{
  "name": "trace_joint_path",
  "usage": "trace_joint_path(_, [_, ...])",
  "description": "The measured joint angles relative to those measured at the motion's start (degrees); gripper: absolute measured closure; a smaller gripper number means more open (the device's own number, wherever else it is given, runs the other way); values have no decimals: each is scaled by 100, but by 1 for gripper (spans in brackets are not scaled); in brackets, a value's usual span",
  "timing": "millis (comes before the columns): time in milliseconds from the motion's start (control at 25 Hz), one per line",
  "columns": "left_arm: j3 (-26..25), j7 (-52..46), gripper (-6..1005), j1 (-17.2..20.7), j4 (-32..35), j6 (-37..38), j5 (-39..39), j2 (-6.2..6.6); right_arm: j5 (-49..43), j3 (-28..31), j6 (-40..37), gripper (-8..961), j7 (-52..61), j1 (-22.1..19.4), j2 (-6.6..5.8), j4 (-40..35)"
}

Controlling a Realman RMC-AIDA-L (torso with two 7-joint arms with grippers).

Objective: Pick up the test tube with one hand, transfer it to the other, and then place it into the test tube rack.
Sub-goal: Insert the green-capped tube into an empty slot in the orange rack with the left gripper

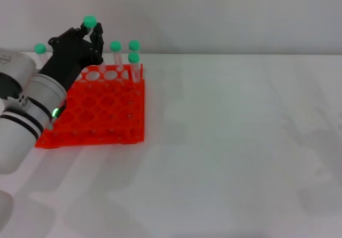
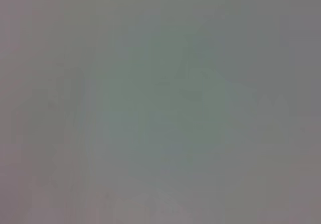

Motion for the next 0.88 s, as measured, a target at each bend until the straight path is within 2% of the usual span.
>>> trace_joint_path(560, [42,6,769,-333,16,828,422,-17,7,66,81,79,0,15,1,0])
trace_joint_path(880, [33,15,766,-369,17,883,508,-19,6,69,78,79,0,17,1,0])
